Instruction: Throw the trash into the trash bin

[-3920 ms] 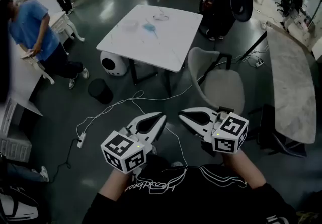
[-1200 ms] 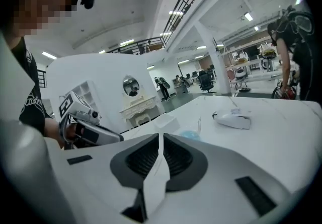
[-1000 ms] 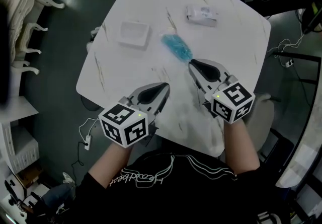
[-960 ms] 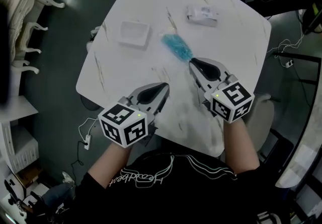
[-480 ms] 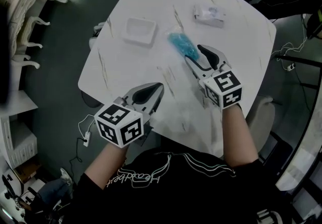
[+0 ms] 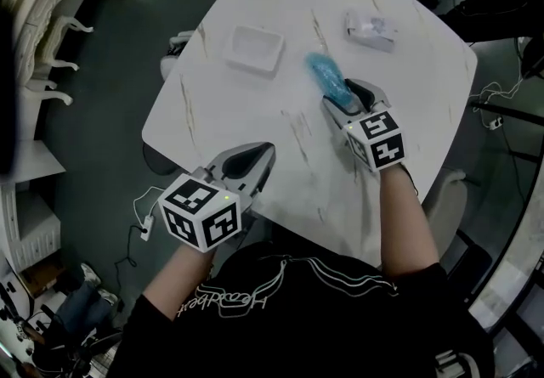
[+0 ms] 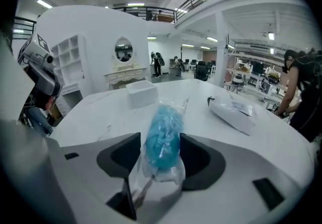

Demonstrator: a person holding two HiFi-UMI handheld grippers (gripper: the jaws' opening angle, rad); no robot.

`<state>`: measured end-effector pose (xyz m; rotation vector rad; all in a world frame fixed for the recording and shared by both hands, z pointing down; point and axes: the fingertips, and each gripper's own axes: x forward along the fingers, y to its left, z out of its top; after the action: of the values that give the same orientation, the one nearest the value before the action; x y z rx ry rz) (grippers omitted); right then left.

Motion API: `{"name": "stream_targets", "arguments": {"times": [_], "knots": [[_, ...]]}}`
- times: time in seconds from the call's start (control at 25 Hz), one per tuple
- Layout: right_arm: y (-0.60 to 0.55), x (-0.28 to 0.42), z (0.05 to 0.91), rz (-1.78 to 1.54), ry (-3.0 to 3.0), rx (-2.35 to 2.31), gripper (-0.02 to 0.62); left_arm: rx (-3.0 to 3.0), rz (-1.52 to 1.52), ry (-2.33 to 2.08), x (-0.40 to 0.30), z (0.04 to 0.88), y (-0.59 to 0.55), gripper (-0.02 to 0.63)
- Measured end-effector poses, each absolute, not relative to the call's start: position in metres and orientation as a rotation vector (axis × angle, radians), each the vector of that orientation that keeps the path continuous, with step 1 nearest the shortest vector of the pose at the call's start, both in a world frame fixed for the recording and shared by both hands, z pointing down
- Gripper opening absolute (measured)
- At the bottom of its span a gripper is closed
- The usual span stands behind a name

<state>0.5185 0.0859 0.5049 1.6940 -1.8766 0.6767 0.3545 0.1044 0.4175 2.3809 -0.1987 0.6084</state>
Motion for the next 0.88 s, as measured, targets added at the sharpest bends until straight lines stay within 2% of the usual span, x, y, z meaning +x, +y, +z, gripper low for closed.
{"name": "stream_targets", "arguments": {"times": [0.12, 0.16, 0.24, 0.32, 0.56, 0.88], "knots": [[0.087, 0.522, 0.512, 0.695, -1.83, 1.683, 0.262, 2.369, 0.603, -0.236, 0.341, 0.417, 0.1, 0.005], [0.088, 0.524, 0.513, 0.697, -1.813, 1.686, 0.243, 2.366, 0.596, -0.249, 0.336, 0.417, 0.099, 0.005], [0.09, 0.529, 0.514, 0.699, -1.78, 1.708, 0.162, 2.36, 0.582, -0.274, 0.325, 0.416, 0.097, 0.005], [0.091, 0.532, 0.514, 0.709, -1.761, 1.737, 0.132, 2.353, 0.572, -0.296, 0.315, 0.416, 0.095, 0.005], [0.089, 0.533, 0.506, 0.697, -1.724, 1.809, 0.086, 2.329, 0.56, -0.335, 0.283, 0.423, 0.088, 0.005], [0.087, 0.5, 0.453, 0.603, -1.702, 1.948, 0.075, 2.344, 0.527, -0.304, 0.248, 0.413, 0.06, 0.005]]}}
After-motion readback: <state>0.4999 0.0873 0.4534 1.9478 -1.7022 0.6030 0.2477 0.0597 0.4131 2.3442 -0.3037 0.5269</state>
